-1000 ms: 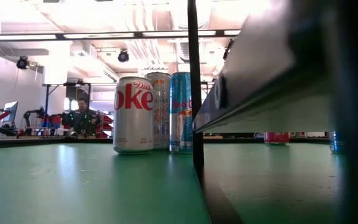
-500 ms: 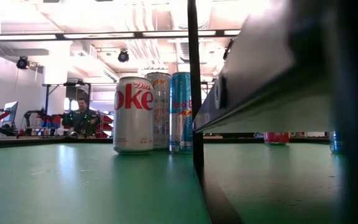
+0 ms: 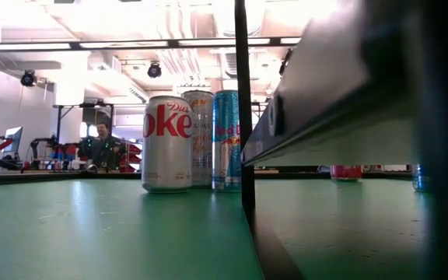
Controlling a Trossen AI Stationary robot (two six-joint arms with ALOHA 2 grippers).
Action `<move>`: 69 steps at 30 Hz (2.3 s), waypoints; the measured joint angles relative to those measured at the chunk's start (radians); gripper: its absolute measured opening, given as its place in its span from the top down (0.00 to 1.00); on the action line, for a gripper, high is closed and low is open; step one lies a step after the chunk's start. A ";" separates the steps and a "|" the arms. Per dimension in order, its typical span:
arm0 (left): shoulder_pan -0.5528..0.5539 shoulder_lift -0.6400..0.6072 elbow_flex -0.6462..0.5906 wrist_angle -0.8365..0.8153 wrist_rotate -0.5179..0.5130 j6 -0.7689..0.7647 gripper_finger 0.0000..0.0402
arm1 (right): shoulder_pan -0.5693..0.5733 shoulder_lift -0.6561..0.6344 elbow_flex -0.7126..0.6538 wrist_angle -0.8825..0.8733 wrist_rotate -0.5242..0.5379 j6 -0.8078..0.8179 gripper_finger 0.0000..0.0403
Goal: Place canned beverage on shelf
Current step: Move the bottom pink white soda can to the middle of the table
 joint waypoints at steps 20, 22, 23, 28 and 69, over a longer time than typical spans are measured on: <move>0.386 -0.083 0.003 -0.059 -0.231 0.795 0.32 | 0.000 0.000 0.000 0.000 0.000 0.000 0.94; 0.429 -0.083 0.003 -0.061 -0.262 0.885 0.32 | 0.000 0.000 0.000 0.000 0.000 0.000 0.94; 0.450 -0.084 0.003 -0.064 -0.273 0.928 0.32 | 0.000 0.000 0.000 0.000 0.000 0.000 0.94; 0.539 -0.108 0.003 -0.085 -0.286 1.043 0.32 | 0.000 0.000 0.000 0.000 0.000 0.000 0.94; 1.142 -0.298 -0.235 0.235 -0.240 1.728 0.29 | 0.000 0.000 0.000 0.000 0.000 0.000 0.94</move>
